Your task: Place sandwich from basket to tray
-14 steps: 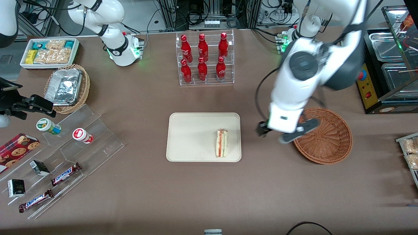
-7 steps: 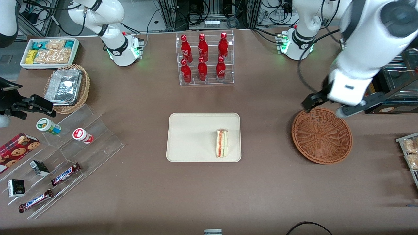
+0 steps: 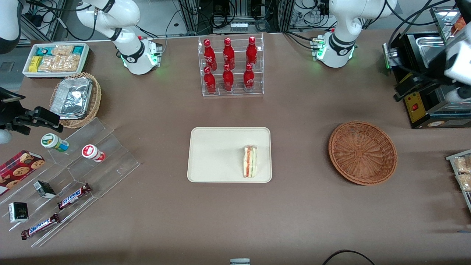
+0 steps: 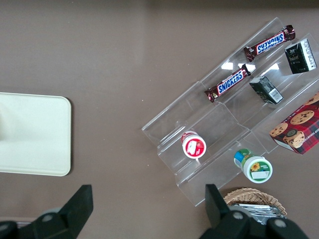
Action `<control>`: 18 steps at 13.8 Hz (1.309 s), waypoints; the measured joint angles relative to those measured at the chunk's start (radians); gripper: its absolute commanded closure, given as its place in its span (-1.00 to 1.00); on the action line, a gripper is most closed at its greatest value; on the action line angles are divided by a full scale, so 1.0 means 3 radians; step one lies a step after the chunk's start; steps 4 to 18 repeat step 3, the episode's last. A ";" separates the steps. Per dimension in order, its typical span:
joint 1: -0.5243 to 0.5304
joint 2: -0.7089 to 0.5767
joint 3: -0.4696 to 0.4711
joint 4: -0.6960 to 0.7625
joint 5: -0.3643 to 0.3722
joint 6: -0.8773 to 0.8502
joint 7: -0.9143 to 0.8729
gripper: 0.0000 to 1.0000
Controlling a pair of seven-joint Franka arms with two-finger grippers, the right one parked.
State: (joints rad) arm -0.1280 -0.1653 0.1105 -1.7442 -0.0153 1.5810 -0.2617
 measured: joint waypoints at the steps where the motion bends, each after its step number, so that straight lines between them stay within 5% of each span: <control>1: 0.0131 -0.0012 -0.0107 0.0004 -0.0005 -0.0009 0.0069 -1.00; 3: 0.0447 0.0005 -0.0480 0.0005 -0.0010 -0.0009 0.0159 -1.00; 18: 0.0447 0.0005 -0.0480 0.0005 -0.0010 -0.0009 0.0159 -1.00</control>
